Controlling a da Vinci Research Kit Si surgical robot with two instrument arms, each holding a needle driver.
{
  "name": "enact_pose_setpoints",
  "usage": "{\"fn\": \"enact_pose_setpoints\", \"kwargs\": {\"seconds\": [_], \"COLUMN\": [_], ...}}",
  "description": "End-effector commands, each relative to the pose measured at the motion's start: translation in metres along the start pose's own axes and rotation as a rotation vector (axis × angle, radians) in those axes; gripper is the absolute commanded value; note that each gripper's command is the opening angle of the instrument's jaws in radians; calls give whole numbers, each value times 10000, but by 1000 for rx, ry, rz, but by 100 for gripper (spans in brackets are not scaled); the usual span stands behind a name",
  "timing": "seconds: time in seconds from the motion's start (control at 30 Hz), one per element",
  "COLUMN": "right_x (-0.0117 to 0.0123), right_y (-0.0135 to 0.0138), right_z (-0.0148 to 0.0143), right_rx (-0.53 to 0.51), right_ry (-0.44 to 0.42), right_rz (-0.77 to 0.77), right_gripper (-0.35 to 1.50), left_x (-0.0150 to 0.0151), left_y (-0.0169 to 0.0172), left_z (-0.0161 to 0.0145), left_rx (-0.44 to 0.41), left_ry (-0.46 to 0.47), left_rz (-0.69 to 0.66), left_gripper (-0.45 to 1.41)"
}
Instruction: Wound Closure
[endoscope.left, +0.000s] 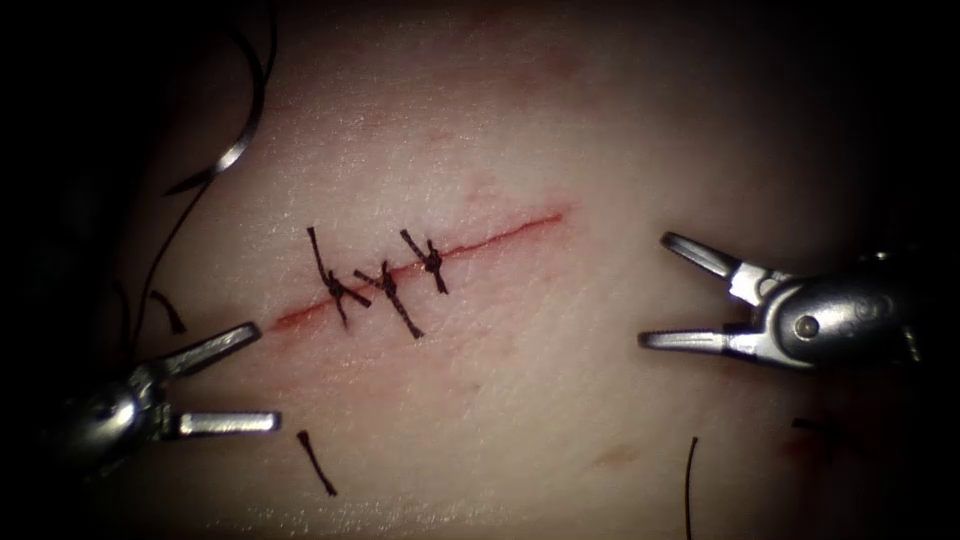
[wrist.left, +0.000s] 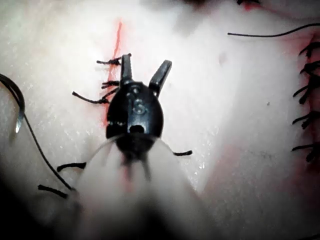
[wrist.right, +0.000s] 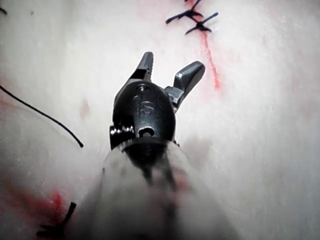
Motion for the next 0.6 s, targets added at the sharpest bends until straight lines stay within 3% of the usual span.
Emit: {"fn": "enact_pose_setpoints", "kwargs": {"seconds": [0.03,0.27,0.6], "right_x": [4,16,10], "right_y": [-8,1,4], "right_z": [16,37,28], "right_rx": [14,18,24], "right_ry": [10,19,23], "right_rz": [0,12,18], "right_gripper": [119,118,109], "left_x": [-4,-3,-8], "left_y": [-2,-10,-15], "left_z": [8,9,5], "left_rx": [0,-5,-3], "left_ry": [0,4,-3], "left_rz": [1,9,30], "left_gripper": [56,52,41]}}
